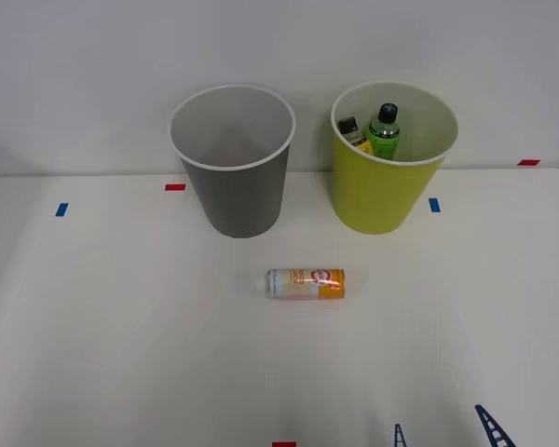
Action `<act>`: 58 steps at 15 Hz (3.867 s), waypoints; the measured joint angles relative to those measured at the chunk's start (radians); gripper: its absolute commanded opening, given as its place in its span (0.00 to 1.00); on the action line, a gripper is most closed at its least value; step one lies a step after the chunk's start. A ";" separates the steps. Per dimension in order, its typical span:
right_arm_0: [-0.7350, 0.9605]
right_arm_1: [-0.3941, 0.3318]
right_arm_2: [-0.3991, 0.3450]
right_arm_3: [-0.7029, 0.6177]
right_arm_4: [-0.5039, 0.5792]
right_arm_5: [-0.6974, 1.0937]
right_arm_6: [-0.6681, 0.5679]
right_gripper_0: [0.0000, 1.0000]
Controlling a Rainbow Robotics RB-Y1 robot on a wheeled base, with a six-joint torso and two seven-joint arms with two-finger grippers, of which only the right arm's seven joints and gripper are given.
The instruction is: Put cans in the gray bin, plastic bottles in the light green bin
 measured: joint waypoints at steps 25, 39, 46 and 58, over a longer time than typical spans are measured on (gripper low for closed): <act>0.000 0.000 0.000 0.000 0.000 0.000 0.000 0.94; 0.000 0.000 0.000 0.000 0.000 0.000 0.000 0.94; -0.004 0.000 0.000 0.005 0.000 0.003 0.000 0.94; -0.018 -0.051 0.065 -0.256 -0.127 0.288 0.049 0.94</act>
